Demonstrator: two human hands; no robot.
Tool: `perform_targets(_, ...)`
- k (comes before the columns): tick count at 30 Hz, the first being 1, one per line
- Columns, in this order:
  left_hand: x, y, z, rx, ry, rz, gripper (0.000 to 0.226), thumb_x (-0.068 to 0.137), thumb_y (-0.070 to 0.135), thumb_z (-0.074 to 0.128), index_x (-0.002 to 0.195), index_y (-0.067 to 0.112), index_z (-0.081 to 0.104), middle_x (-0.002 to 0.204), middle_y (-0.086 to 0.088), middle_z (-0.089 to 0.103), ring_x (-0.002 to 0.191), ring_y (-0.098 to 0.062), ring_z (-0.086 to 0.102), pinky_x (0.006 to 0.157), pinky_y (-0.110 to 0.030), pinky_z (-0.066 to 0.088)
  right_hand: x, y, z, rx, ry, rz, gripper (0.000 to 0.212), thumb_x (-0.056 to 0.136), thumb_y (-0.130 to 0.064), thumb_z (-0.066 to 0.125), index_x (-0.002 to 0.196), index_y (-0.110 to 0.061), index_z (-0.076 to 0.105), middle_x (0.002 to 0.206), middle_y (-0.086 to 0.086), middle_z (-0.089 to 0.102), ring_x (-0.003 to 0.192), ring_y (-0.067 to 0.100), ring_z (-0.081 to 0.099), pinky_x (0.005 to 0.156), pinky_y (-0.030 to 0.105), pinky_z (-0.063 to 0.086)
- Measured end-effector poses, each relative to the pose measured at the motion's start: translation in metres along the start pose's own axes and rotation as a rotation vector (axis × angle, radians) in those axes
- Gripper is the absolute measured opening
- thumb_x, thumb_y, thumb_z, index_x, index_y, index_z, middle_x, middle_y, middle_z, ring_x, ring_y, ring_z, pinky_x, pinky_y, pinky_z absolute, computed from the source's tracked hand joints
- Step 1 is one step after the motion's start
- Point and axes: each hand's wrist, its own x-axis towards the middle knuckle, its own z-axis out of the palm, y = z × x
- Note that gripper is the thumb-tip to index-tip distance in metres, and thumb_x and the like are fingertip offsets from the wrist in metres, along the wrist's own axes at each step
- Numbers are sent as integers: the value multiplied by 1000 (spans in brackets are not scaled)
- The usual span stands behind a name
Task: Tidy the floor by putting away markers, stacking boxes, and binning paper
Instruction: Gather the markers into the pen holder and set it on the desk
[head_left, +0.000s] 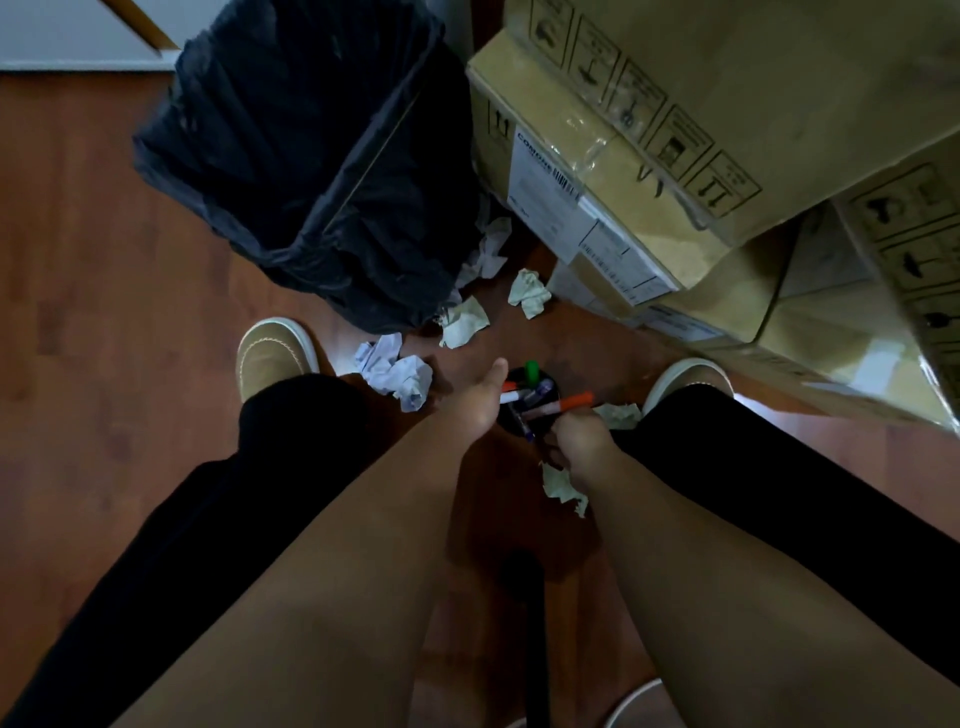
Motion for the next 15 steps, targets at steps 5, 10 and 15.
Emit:
perform_targets(5, -18, 14, -12, -88, -46, 13, 109, 58, 89, 30, 145, 25, 42, 134, -8, 58, 112, -29, 60, 108, -49, 38, -28, -11, -12, 168, -6, -23, 29, 102, -14, 40, 123, -7, 59, 113, 12, 63, 81, 22, 60, 70, 33, 51)
perform_targets(10, -65, 39, -28, -194, -27, 93, 60, 95, 59, 38, 136, 18, 52, 123, -7, 62, 98, -20, 66, 85, -30, 49, -66, -26, -23, 264, -3, -80, 39, 95, 2, 43, 130, -11, 56, 111, 12, 68, 78, 18, 64, 65, 28, 49)
perform_targets(15, -123, 67, -57, -311, -7, 277, 26, 96, 5, 48, 80, 8, 68, 61, 0, 69, 51, -8, 64, 45, -13, 47, -126, -55, -31, 345, -21, -214, 43, 89, 7, 48, 127, -11, 56, 96, 8, 67, 77, 20, 64, 65, 28, 48)
